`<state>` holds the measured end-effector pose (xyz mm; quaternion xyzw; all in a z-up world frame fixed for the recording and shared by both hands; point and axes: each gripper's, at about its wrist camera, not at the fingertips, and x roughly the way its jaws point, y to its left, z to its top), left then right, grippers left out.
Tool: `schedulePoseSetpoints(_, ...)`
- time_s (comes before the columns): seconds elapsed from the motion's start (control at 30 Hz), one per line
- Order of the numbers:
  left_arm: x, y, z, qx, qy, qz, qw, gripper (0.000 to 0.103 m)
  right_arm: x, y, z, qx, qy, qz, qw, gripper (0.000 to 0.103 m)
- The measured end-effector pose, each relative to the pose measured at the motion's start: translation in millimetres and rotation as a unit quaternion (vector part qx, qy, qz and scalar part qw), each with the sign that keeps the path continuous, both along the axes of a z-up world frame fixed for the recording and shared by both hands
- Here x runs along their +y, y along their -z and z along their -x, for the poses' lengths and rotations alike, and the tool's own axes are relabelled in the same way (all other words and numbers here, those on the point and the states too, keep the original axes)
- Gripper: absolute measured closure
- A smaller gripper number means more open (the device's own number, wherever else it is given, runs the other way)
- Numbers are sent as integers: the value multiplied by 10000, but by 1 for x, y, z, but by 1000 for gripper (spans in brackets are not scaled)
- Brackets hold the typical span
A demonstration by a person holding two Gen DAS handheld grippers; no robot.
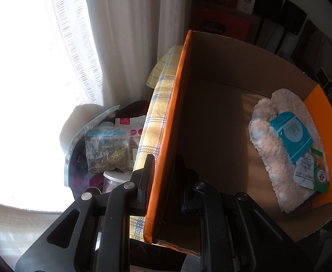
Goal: Organize objects
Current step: 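Move the right gripper to the pile and grasp the clear earphone case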
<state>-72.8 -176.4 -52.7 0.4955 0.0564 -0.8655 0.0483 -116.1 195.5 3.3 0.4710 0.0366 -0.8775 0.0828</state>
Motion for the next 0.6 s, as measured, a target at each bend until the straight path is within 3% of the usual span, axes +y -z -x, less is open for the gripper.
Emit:
schedulePoseSetpoints(0.33,-1,-1,-3,-1,2,24,10000,88,-1,27,-10,-72,254,-66,9996,59)
schedulePoseSetpoints(0.6,-1,-2,-6,-1,-4,31,10000,88,-6,41,-15,-114,318,-103,9994,47)
